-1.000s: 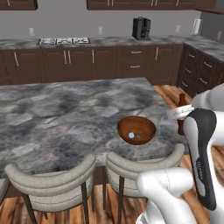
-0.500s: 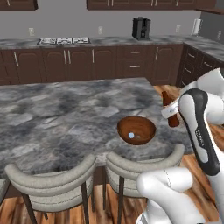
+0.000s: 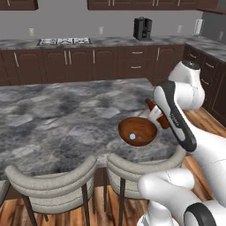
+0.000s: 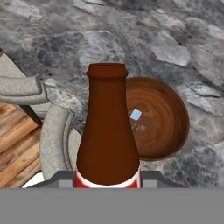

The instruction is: Open the fridge, grab two sodas, and place both sodas inside the bowl with ice on the dining counter.

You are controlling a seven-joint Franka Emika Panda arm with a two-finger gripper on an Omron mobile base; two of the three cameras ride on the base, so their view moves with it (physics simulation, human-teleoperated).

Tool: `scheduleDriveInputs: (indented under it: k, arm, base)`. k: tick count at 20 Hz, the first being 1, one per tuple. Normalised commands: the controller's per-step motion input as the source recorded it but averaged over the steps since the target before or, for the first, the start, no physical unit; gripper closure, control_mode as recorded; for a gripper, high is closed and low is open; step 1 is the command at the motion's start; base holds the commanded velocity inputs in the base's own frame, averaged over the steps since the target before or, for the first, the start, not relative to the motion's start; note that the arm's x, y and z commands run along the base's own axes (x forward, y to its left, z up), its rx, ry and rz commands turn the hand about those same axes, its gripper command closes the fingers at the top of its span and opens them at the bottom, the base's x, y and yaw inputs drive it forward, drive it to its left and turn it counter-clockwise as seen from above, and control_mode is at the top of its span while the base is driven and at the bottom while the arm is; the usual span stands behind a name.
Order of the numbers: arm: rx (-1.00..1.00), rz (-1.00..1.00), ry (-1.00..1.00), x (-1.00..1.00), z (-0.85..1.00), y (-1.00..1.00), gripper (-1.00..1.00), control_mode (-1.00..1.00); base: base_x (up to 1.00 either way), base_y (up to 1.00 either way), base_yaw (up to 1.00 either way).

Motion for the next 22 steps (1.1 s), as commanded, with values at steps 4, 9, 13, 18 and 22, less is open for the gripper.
scheduleDriveInputs:
  k: [4,9,13,18,22]
  arm:
    - [-0.10,0.02,0.10,0.13,-0.43,-0.05,1.00,-1.00]
    - [-0.07,0.00,0.11,0.25,-0.27,0.00,1.00,-1.00]
    - [-0.04,0.00,0.09,0.25,-0.27,0.00,1.00,-1.00]
    - [-0.04,0.00,0.09,0.26,-0.31,0.00,1.00,-1.00]
    - [-0.03,0.00,0.12,0.37,-0.32,0.00,1.00,-1.00]
  base:
    - [0.00,0.00,0.00]
    - [0.00,0.00,0.00]
    - [0.00,0.00,0.00]
    - [0.00,0.00,0.00]
    - [0.00,0.00,0.00]
